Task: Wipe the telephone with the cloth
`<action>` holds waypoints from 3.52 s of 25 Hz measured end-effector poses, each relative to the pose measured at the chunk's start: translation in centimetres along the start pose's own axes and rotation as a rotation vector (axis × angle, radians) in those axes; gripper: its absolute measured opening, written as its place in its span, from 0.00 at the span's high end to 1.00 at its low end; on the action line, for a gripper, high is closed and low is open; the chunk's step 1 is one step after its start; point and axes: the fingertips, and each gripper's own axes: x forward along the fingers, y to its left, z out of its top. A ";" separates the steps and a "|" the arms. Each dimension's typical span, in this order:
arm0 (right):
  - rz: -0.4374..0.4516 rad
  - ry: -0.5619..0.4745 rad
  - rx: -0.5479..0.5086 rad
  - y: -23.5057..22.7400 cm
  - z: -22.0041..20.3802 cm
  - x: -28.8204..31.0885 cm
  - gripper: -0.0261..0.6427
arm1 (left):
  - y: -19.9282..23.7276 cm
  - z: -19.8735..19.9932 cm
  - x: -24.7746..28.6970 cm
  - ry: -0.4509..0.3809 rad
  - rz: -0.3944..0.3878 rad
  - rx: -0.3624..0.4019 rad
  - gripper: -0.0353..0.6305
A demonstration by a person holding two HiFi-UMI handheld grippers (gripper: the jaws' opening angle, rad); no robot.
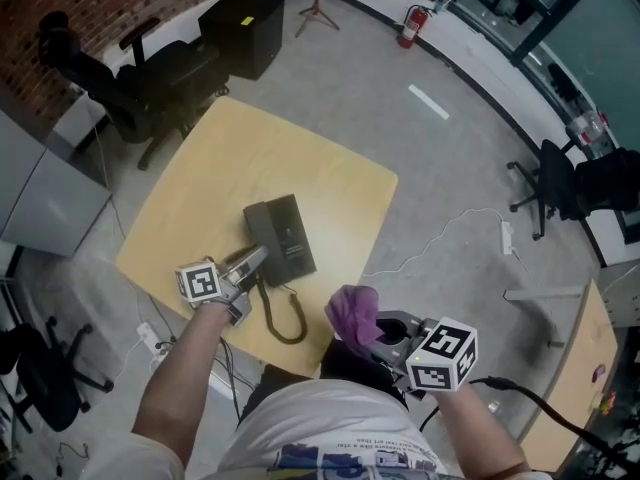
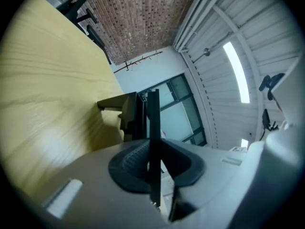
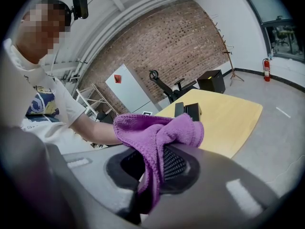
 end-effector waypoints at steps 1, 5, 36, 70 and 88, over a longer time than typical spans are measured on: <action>0.006 0.004 -0.001 -0.1 0.2 0.2 0.89 | 0.3 0.0 -0.1 0.000 0.010 -0.006 0.83; 0.022 0.016 -0.007 -0.5 0.9 0.8 0.89 | 1.2 -0.4 -0.7 0.014 0.028 -0.019 0.83; -0.022 -0.003 -0.101 1.5 1.5 3.6 0.89 | 1.6 -0.8 -3.0 0.129 0.269 0.120 0.64; -0.077 -0.110 -0.381 16.4 -17.6 -1.7 0.89 | -29.1 -26.2 -19.4 0.233 0.136 0.524 0.94; -0.174 -0.177 -0.407 25.3 -18.3 -0.1 0.89 | -30.9 -26.4 -26.3 0.303 0.015 0.595 0.94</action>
